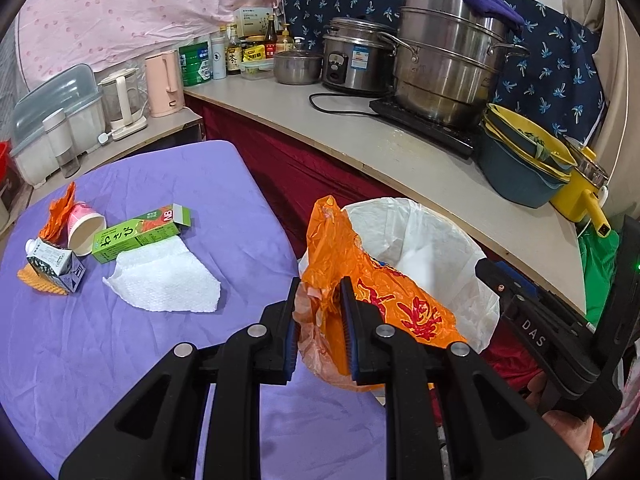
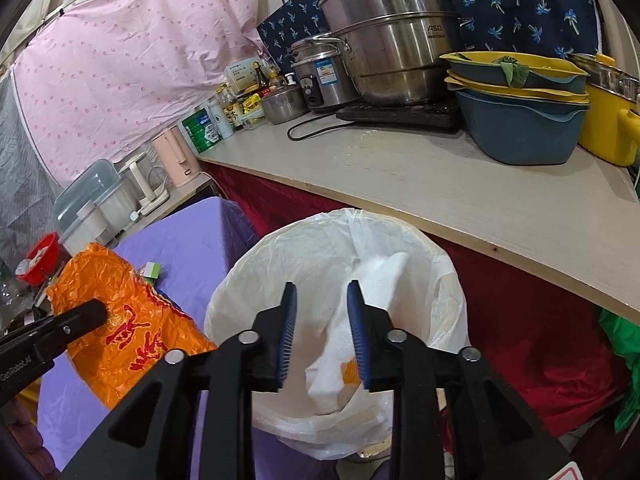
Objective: Collect trash
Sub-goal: 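Open the right gripper to drop the paper towel while the left holds the orange bag over the bin, then open the left gripper to drop the orange printed bag into the bin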
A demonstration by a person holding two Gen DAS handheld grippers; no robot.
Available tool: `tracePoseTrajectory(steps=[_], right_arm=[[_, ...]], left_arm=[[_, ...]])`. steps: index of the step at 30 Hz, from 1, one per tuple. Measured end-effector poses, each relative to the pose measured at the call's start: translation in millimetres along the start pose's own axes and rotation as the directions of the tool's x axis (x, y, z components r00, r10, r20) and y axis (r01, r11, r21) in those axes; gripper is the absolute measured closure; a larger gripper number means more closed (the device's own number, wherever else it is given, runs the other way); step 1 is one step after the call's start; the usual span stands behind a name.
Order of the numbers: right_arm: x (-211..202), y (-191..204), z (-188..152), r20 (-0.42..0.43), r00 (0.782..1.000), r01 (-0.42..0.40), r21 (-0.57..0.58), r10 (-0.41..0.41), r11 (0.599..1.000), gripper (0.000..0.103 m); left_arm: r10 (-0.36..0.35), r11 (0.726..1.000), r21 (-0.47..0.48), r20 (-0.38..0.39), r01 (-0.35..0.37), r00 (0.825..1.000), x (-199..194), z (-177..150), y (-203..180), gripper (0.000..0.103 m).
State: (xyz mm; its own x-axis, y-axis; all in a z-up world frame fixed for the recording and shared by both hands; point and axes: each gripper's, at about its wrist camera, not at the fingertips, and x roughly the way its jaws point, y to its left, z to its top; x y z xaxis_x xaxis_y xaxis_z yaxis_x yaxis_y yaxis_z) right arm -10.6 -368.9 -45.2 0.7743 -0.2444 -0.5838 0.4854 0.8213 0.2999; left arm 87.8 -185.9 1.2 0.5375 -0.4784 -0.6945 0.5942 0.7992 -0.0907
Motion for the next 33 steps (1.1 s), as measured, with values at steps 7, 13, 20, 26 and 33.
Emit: tracePoseTrajectory(steps=[7,13,20,26,33], right_arm=[[-11,-3,3,0.022,1.0,0.015,-0.001,-0.015,1.0,0.073],[-18,-10,4,0.036,0.999,0.032,0.009,-0.033,0.999,0.067],[-23,-15,5,0.043,0.998,0.043,0.017,-0.044,0.999,0.066],[-25,-15,5,0.05,0.998,0.045,0.023,-0.046,0.999,0.061],[-27,-3,6,0.054,0.998,0.036,0.005,-0.037,0.999,0.055]], left_arm=[[-0.011,1.0,0.017,-0.014,0.011,1.0,10,4,-11,0.085],[-0.024,0.999,0.036,-0.024,0.025,0.999,21,10,-24,0.083],[-0.028,0.998,0.047,-0.012,0.028,1.0,24,16,-36,0.072],[-0.01,0.999,0.039,-0.006,0.01,1.0,23,16,-33,0.062],[0.009,1.0,0.016,0.001,-0.009,1.0,19,15,-22,0.057]])
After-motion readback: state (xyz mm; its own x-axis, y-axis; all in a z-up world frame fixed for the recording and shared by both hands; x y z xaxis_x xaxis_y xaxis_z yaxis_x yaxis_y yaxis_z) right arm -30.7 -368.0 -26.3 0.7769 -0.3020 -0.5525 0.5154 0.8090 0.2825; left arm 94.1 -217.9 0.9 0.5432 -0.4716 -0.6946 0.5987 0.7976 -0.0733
